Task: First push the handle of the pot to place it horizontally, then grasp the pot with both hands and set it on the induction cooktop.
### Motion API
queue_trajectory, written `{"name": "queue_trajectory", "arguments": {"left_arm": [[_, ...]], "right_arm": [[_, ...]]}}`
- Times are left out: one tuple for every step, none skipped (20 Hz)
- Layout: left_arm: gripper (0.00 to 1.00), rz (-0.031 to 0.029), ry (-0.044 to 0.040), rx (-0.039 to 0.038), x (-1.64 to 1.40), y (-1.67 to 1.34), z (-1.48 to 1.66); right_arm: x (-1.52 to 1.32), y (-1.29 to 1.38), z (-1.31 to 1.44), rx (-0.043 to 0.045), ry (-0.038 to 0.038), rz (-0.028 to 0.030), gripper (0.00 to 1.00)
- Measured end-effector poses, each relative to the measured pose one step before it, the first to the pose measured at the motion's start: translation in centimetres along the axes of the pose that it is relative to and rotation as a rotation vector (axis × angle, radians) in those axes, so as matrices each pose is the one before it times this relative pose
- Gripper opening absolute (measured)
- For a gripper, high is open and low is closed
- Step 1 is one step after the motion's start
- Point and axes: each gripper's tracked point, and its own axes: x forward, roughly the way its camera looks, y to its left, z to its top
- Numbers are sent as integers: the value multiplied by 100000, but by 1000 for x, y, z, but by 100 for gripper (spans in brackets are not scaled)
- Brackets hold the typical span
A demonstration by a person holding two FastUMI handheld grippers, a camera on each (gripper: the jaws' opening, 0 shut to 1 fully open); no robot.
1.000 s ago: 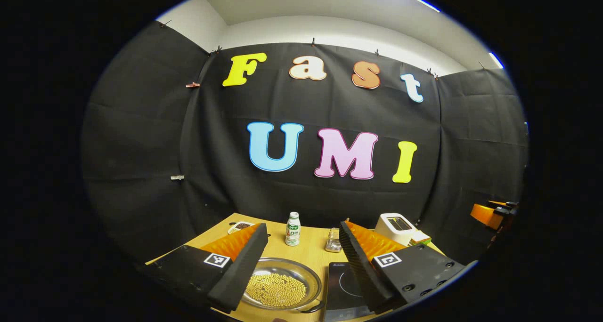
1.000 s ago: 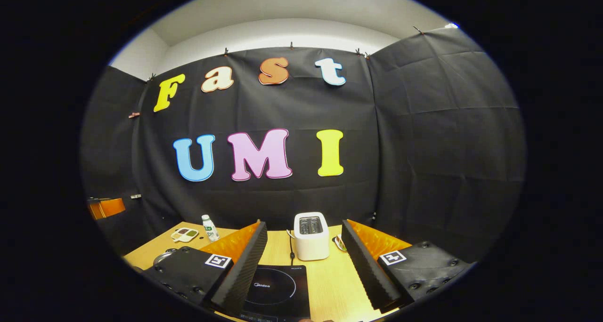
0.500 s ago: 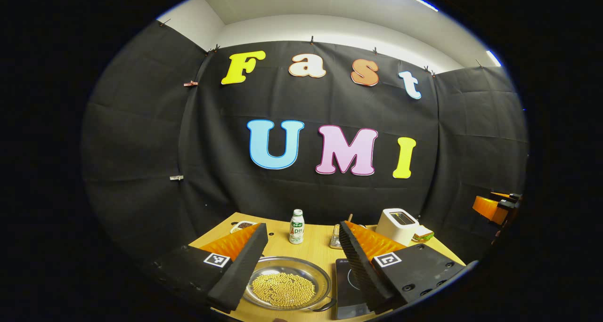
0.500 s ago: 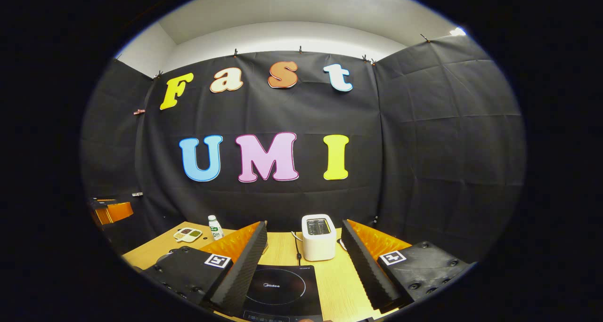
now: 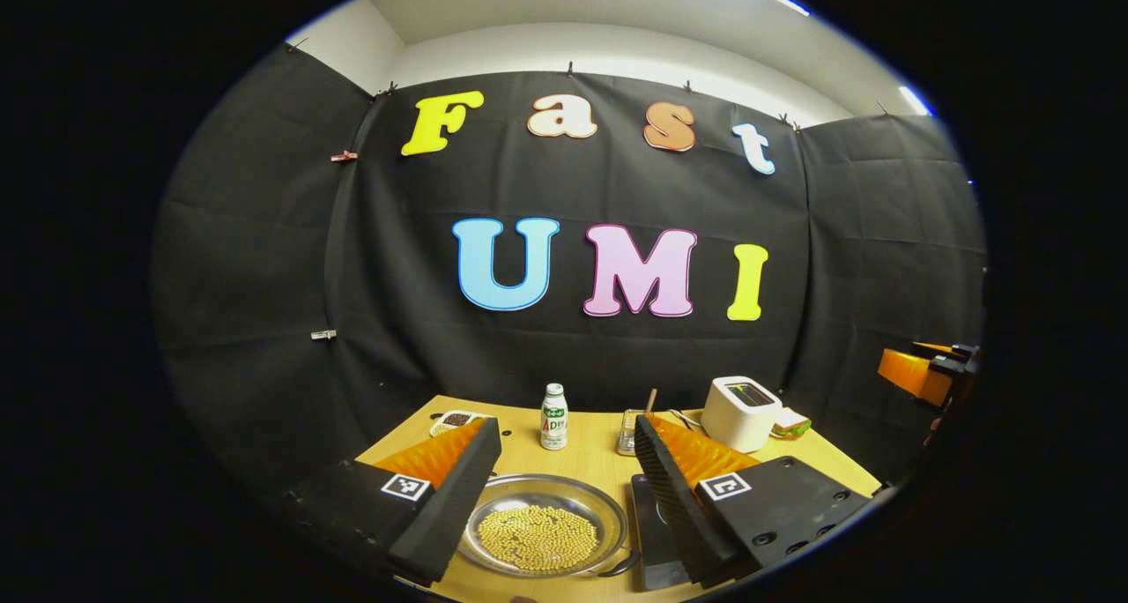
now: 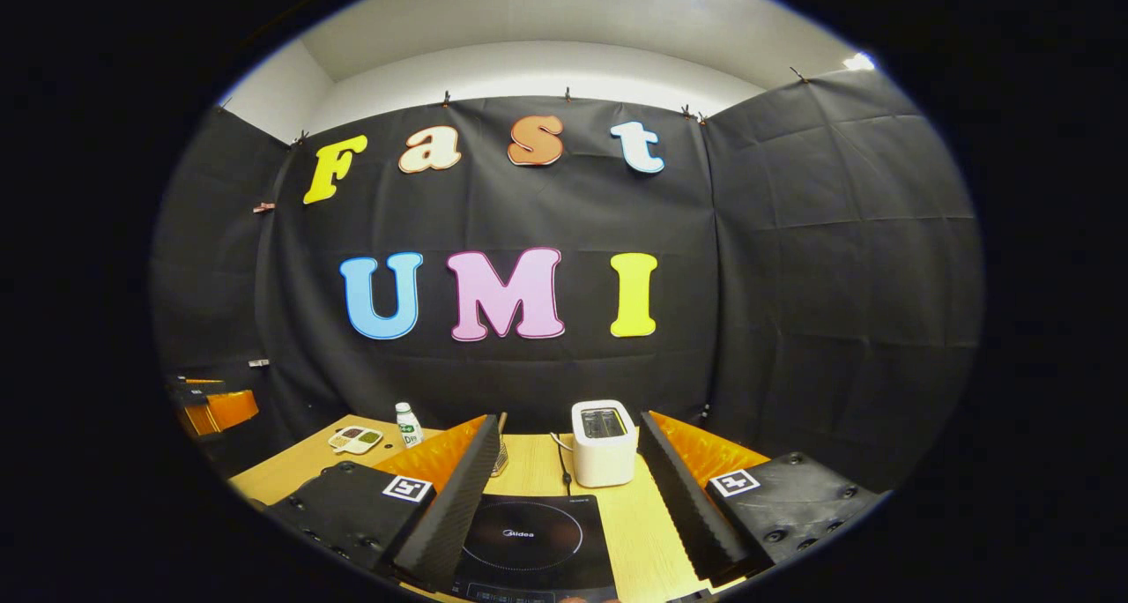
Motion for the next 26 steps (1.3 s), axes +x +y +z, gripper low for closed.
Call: {"name": "queue_trajectory", "arguments": {"left_arm": [[95, -454, 505, -36, 68, 69, -260], [95, -530, 651, -168, 43, 201, -251], [95, -345, 906, -382, 5, 240, -463], [95, 39, 887, -511, 73, 319, -264], [95, -115, 823, -481, 161, 345, -322], [95, -223, 816, -420, 67, 272, -249], [95, -287, 879, -312, 15, 411, -396], [95, -302, 954, -229, -8, 385, -230], [95, -373, 806, -31, 62, 423, -353], [95, -828, 1093, 4, 58, 371, -357], [95, -1136, 874, 15, 70, 306, -256], [93, -1519, 702, 146, 16, 324, -281], [92, -1960, 685, 155, 57, 270, -370], [87, -1125, 355, 369, -52, 407, -302], [85, -888, -16, 228, -108, 537, -372], [83, -1748, 543, -189, -155, 294, -397], [80, -1789, 696, -373, -201, 124, -615], [71, -1142, 698, 94, -190, 292, -485], [68, -806, 753, 611, -203, 456, -530], [62, -1528, 1220, 1071, -259, 206, -564], [60, -1845, 1622, 1108, -77, -13, -801], [55, -1813, 1831, 715, -22, -54, -622], [53, -1717, 1752, 423, -87, -131, -763], [49, -1553, 1812, 321, -7, -255, -536], [47, -1467, 2099, 446, 152, -287, -630], [42, -1332, 1984, 810, 218, -391, -494]], "right_arm": [[-94, 174, -211, 32, 684, -158, 98], [-54, 243, -350, 216, 838, 87, 98], [-153, 257, -244, 216, 767, -50, 98], [-85, 237, -126, 139, 706, -102, 98], [-113, 227, -60, -49, 443, -188, 98], [-29, 146, -3, -338, -186, -327, 98], [-153, 125, 130, -608, -424, -625, 98], [-97, 21, 28, -529, -242, -815, 98], [-2, 46, 21, -150, -2, -884, 98], [-98, 93, -116, 77, 43, -887, 98], [-62, 138, -7, -99, 246, -896, 98], [4, 144, -45, -306, 358, -971, 98], [43, 139, -79, -408, 414, -855, 98], [-81, 229, -121, -287, 719, -748, 99], [-158, 303, -161, -166, 771, -772, 98], [-33, 360, -16, -164, 323, -241, 99], [-60, 463, -17, -728, 213, -109, 99], [-20, 573, -36, -1192, 14, 115, 98], [-101, 571, 127, -1228, -297, 582, 98], [20, 663, 242, -1106, -469, 924, 98], [-15, 593, 95, -1041, -419, 1171, 98], [-82, 553, 6, -1086, -389, 965, 98], [-56, 349, -41, -821, -245, 1074, 99], [-40, 411, -259, -235, 301, 979, 98], [134, 479, -409, 519, 953, 1519, 98], [23, 584, -521, 291, 997, 1733, 98]]}}
